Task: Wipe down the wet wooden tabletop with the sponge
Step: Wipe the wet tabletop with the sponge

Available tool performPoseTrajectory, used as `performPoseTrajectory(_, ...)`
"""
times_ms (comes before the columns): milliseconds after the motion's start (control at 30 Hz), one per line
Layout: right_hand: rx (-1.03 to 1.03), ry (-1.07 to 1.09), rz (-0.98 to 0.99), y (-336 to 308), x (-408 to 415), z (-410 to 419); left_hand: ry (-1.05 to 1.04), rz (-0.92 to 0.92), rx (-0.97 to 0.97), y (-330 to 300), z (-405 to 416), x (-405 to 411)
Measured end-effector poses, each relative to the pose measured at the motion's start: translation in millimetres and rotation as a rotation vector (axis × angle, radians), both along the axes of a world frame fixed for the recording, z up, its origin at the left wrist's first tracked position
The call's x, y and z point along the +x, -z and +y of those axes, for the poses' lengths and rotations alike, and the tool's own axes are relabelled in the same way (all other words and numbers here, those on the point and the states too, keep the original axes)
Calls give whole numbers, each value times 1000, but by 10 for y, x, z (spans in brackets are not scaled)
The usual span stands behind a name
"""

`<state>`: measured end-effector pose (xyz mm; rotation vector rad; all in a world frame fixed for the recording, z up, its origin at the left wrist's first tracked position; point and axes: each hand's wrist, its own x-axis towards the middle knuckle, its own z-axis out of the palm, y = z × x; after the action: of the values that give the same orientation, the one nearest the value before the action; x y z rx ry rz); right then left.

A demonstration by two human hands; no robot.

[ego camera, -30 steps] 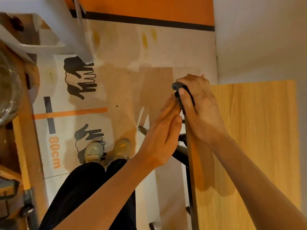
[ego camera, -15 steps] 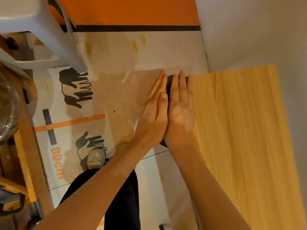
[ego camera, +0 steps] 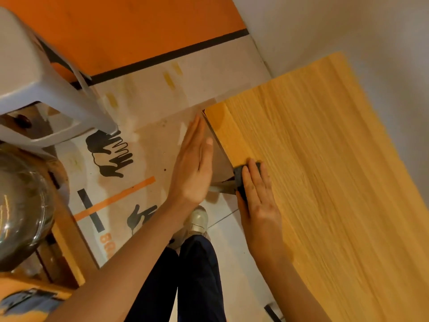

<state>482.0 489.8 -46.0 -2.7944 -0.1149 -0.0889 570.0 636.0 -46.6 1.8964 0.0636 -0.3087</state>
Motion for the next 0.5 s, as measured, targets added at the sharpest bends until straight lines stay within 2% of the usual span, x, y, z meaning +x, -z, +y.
performPoseTrajectory(167, 271, 138, 60, -169, -239, -81, 11, -2, 10, -165, 28, -417)
performPoseTrajectory(267, 471, 291, 151, -388, -226, -144, 39, 78, -10, -395, -31, -591)
performPoseTrajectory(367, 548, 349, 195, -679, -158, -181, 113, 243, -108, -664, -186, -648)
performPoseTrajectory(500, 598, 322, 162, -951, -96, -198, 30, 614, -322, -1062, -519, -548)
